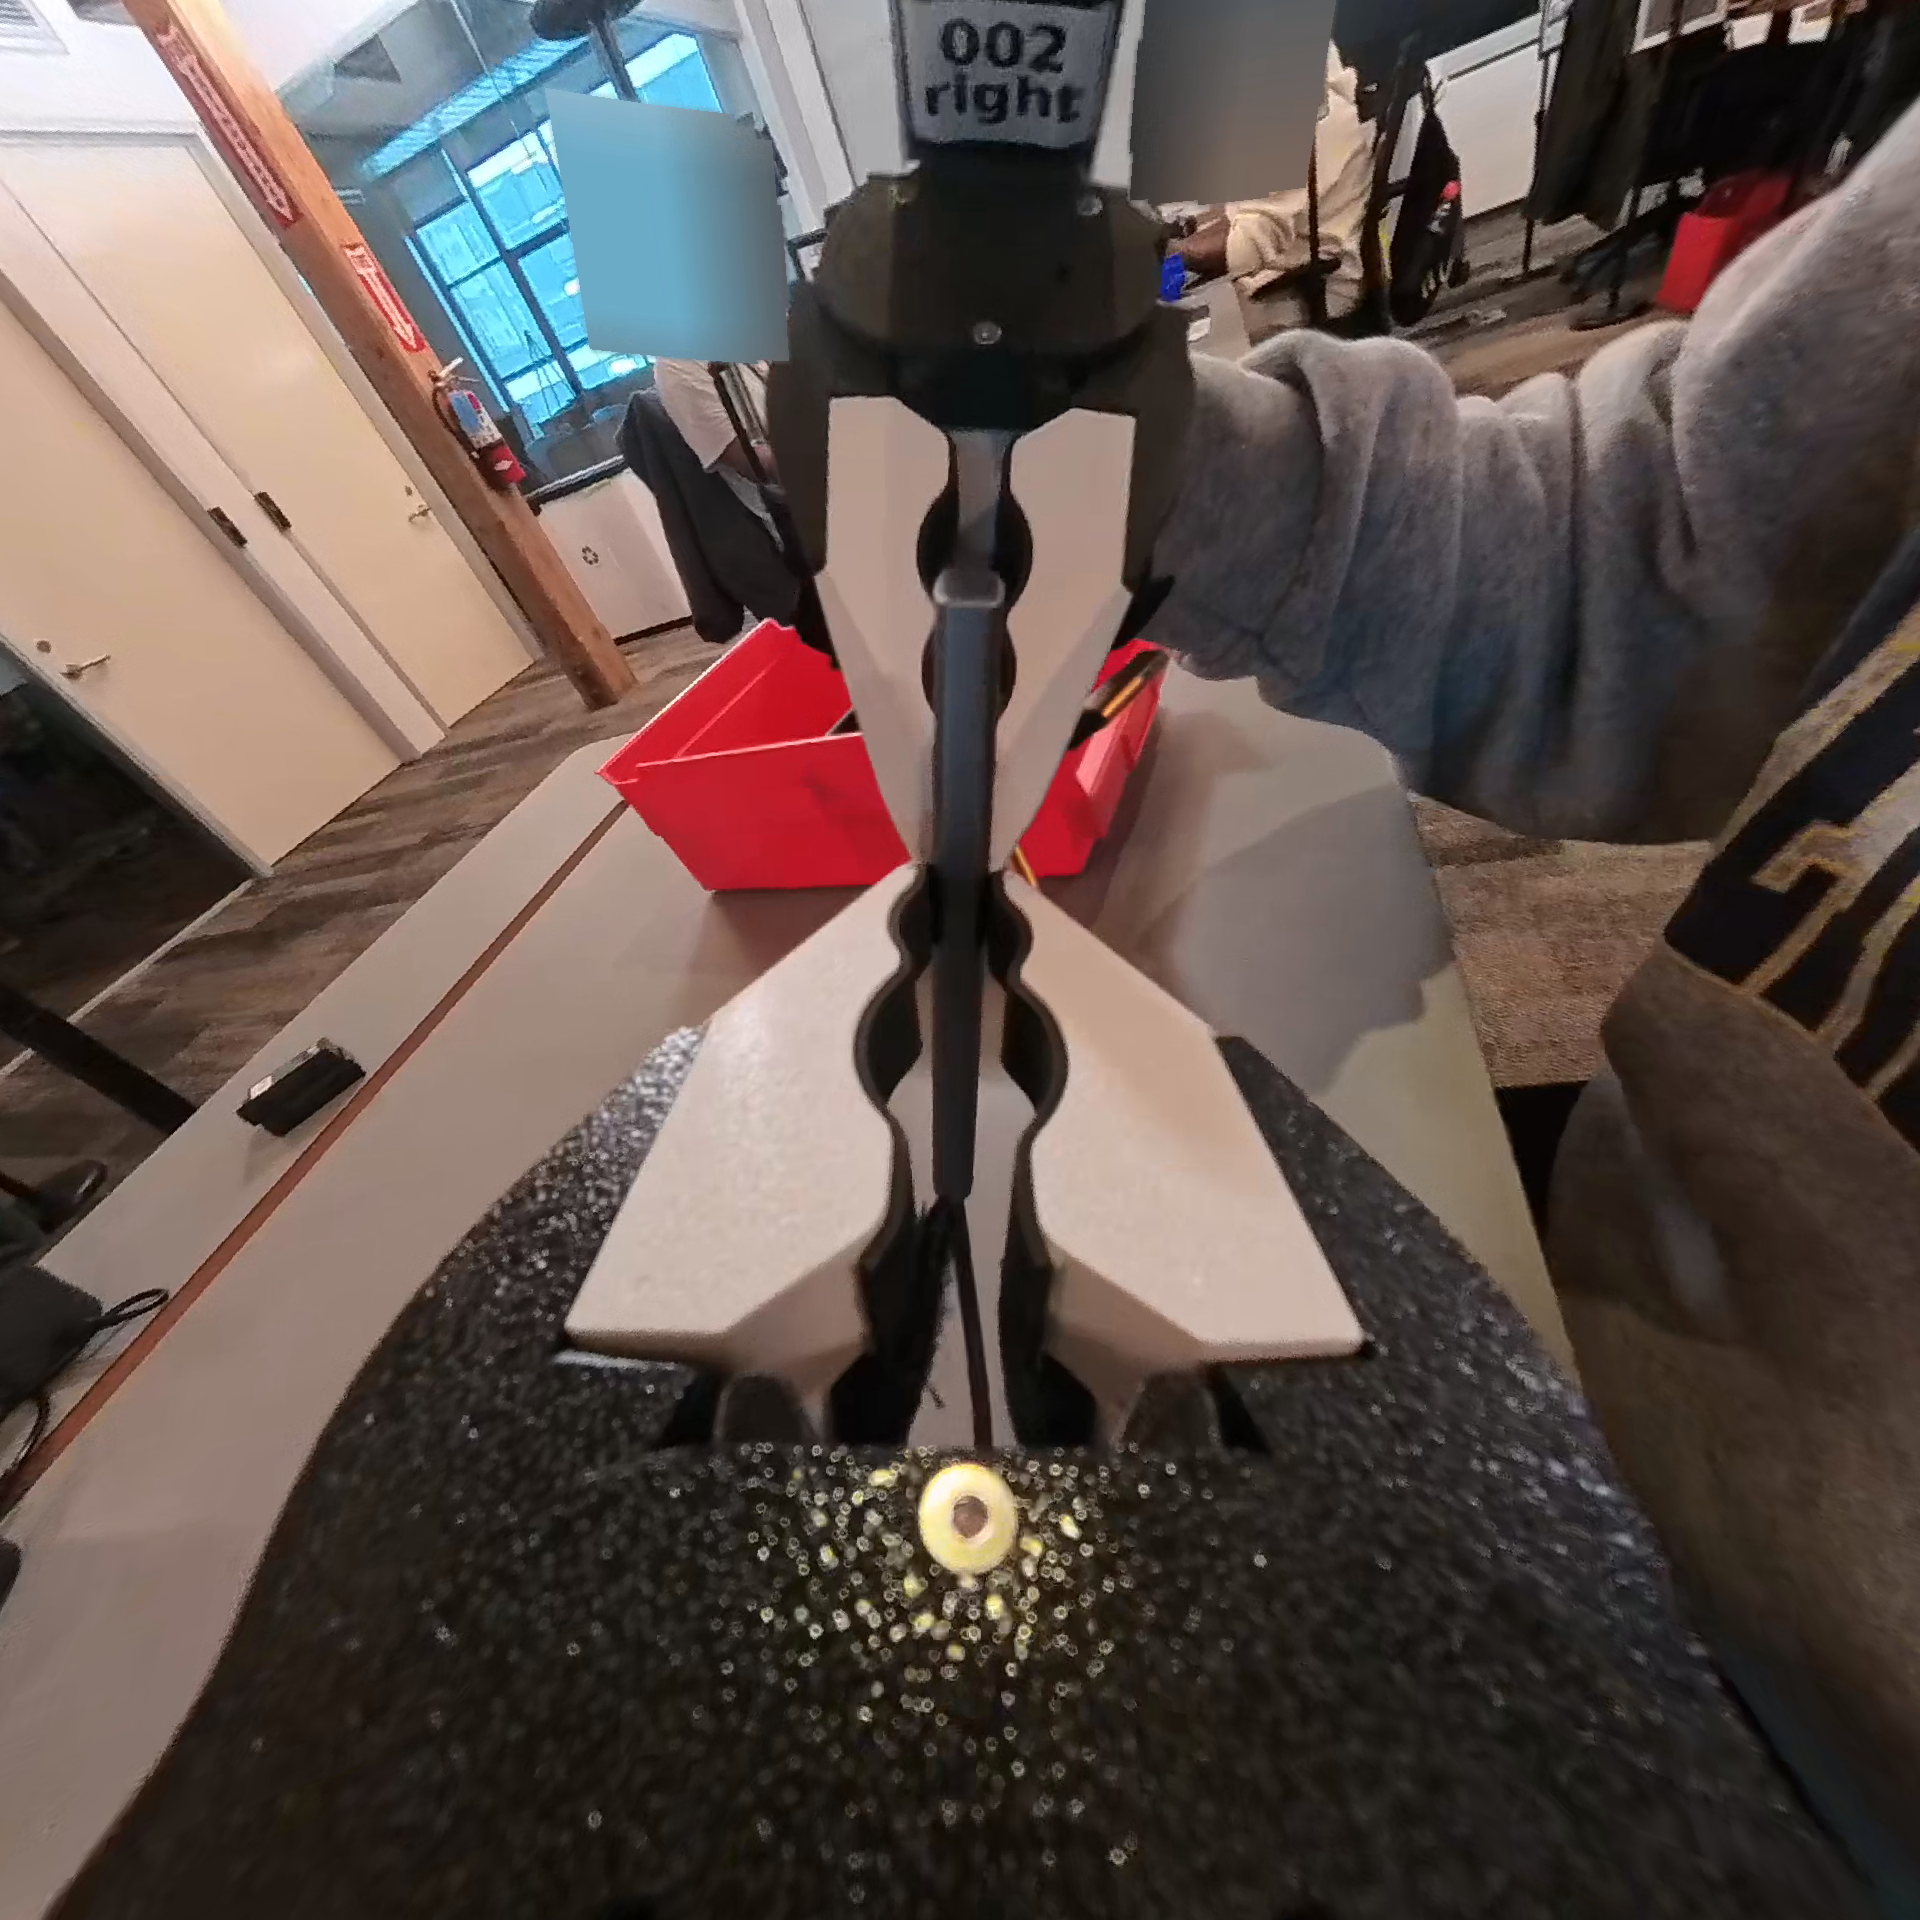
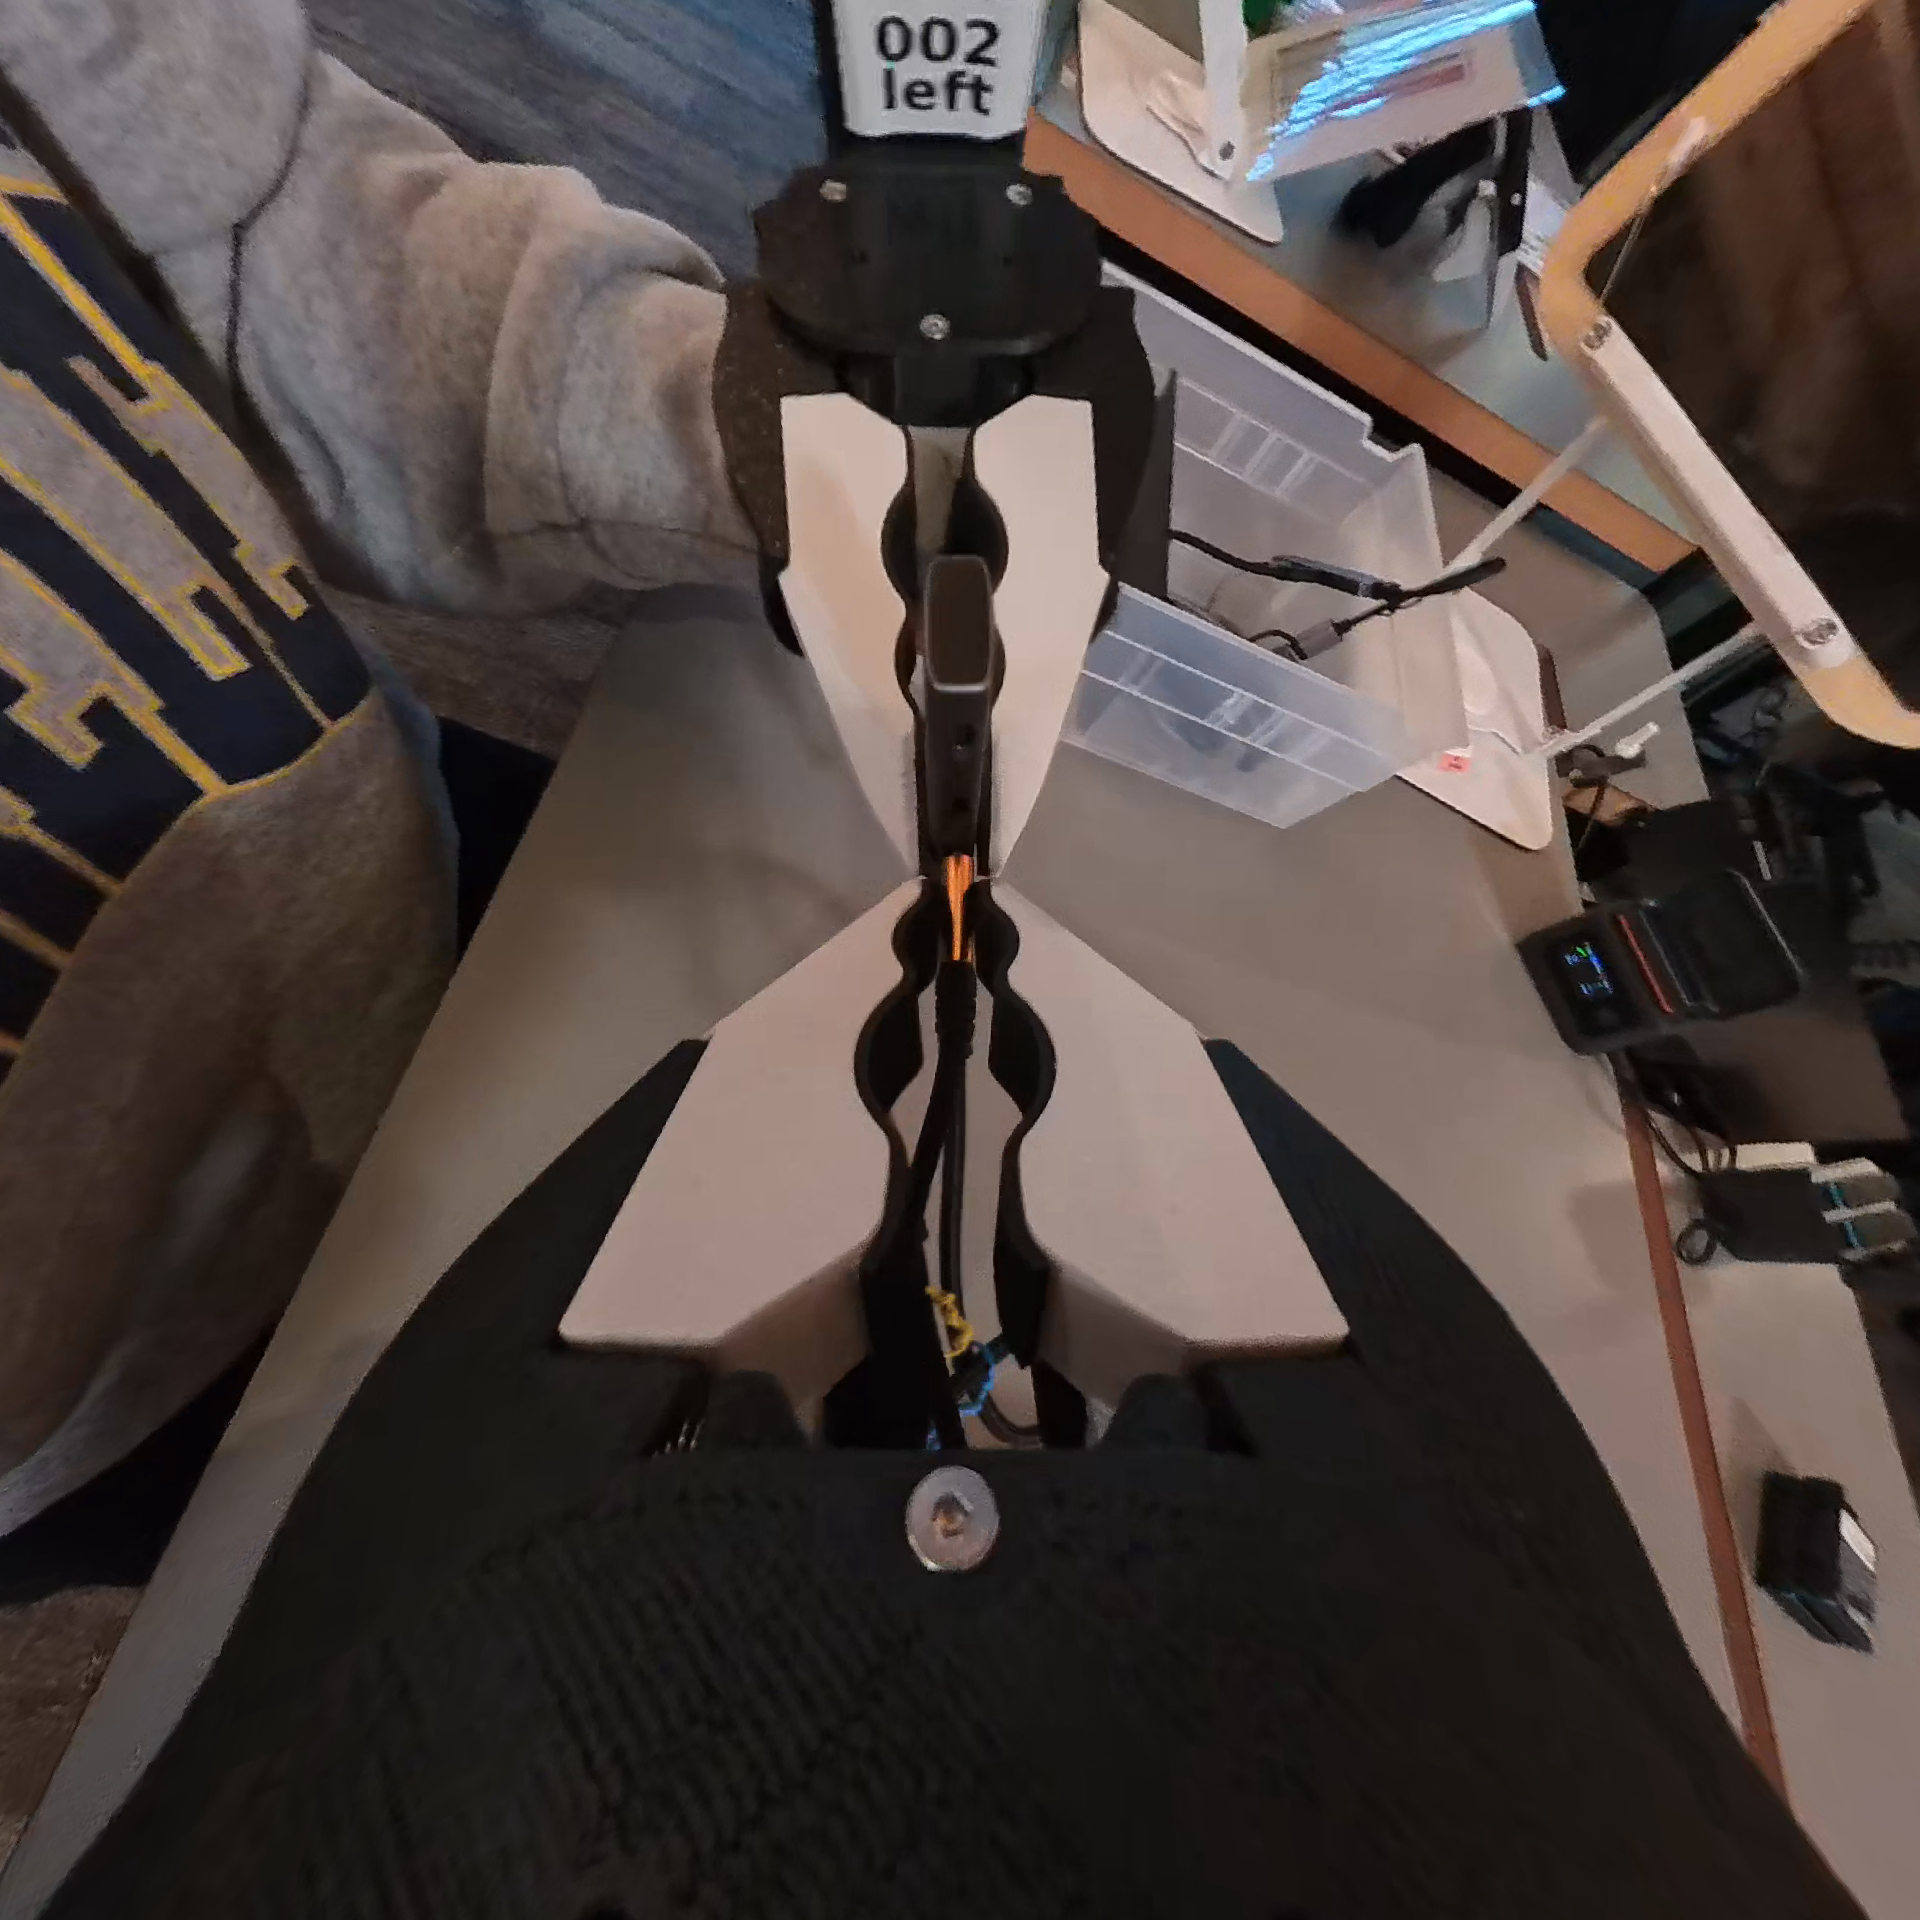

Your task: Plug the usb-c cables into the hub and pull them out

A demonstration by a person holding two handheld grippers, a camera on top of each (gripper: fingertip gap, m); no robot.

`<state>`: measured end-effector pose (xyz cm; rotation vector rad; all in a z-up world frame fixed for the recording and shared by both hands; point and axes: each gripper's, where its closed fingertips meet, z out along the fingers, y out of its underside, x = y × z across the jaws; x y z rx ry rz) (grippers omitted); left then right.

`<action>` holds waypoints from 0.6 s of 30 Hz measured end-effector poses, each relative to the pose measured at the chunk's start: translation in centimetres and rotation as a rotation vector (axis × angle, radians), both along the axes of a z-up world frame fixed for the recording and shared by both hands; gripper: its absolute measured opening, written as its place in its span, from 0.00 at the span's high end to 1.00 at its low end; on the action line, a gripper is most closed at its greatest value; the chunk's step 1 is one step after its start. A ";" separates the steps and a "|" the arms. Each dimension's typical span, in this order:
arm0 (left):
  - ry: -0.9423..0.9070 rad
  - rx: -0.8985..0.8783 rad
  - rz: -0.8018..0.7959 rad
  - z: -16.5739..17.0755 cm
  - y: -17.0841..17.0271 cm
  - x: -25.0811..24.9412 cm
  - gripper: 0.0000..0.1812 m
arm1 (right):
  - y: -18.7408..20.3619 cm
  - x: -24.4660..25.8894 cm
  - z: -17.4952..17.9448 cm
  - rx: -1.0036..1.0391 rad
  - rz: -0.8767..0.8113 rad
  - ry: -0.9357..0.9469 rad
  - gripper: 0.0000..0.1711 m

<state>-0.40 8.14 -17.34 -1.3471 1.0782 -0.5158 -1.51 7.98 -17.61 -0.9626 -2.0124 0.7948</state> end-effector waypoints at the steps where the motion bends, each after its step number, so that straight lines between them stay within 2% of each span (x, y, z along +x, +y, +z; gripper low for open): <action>1: 0.013 0.002 -0.015 0.0 -0.4 0.2 0.96 | -0.4 0.2 0.0 -0.006 0.023 -0.003 0.97; 8: 0.162 0.076 -0.007 -0.3 -2.3 1.7 0.96 | -2.1 2.0 -0.1 0.007 0.076 0.001 0.97; 10: 0.193 0.074 0.075 -0.5 -2.1 -0.9 0.96 | 1.4 4.0 0.0 0.083 -0.082 -0.023 0.97; 12: 0.044 0.048 0.107 1.4 -2.9 -3.9 0.96 | 3.4 7.1 3.1 -0.055 -0.161 0.101 0.98; 13: 0.027 0.069 0.149 1.9 -2.8 -4.9 0.96 | 4.2 8.5 4.7 -0.090 -0.199 0.164 0.98; 15: -0.017 0.086 0.169 2.7 -2.7 -5.1 0.96 | 6.2 10.3 7.0 -0.036 -0.306 0.262 0.97; 18: -0.080 0.079 0.173 3.4 -2.1 -4.4 0.96 | 10.2 13.3 8.7 0.080 -0.541 0.300 0.97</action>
